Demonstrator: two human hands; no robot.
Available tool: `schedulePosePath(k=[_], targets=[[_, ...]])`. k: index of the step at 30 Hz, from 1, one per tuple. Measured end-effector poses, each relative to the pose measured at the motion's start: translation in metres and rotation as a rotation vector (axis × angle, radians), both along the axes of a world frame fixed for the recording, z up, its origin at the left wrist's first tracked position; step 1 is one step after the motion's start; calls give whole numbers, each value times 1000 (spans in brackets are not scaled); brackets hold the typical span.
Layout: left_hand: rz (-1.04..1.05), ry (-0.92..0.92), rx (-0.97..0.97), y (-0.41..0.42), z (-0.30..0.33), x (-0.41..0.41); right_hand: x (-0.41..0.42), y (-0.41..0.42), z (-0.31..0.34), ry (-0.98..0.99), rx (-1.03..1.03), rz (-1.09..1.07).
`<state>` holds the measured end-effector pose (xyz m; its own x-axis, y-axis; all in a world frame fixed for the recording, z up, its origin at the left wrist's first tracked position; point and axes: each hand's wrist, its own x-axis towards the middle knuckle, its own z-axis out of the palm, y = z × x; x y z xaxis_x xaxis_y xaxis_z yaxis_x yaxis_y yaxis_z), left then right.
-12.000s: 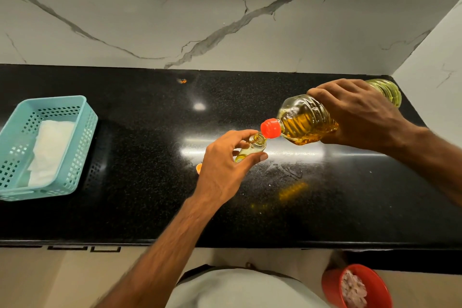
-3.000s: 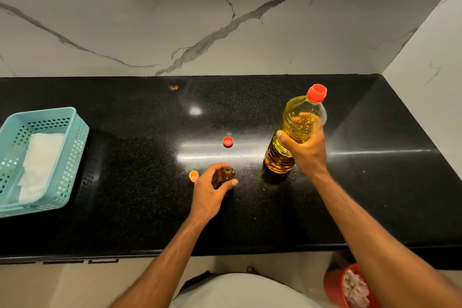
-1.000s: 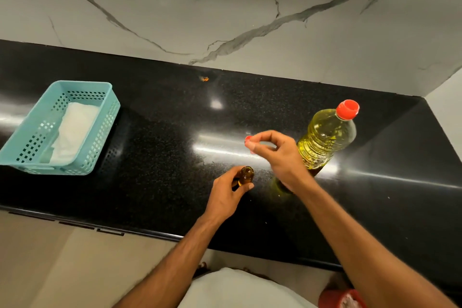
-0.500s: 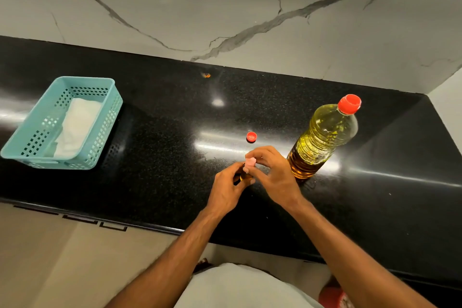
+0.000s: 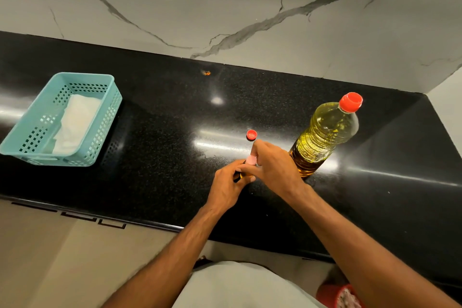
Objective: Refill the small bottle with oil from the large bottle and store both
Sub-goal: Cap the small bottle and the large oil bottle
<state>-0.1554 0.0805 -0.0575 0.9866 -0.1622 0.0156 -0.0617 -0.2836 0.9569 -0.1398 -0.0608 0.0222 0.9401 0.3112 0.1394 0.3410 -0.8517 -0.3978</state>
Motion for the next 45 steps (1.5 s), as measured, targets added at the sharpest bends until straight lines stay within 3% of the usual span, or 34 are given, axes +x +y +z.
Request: schedulePosePath(k=[3,5,10,16,22,29,33,36,41,45], targets=[[11,12,-40,0,1,-1,1,-2,5,-27,-136,-57],[7,12,0,2,1,-1,-1,-9,10,5,-104,-42],[-14,17,57,3,2,1,1,-19,22,176,-82,243],[-17,13,72,4,1,1,7,-13,20,42,-200,109],[-8,17,43,3,0,2,6,-16,28,126,-102,221],[-15,18,53,5,1,1,6,-11,27,48,-261,77],[-18,14,62,5,0,1,3,-13,32,113,-98,165],[-26,23,74,4,0,3,7,-12,35,221,-123,243],[-20,25,56,5,1,2,8,-10,29,84,-246,105],[-28,16,53,5,-1,2,5,-13,30,136,-134,175]])
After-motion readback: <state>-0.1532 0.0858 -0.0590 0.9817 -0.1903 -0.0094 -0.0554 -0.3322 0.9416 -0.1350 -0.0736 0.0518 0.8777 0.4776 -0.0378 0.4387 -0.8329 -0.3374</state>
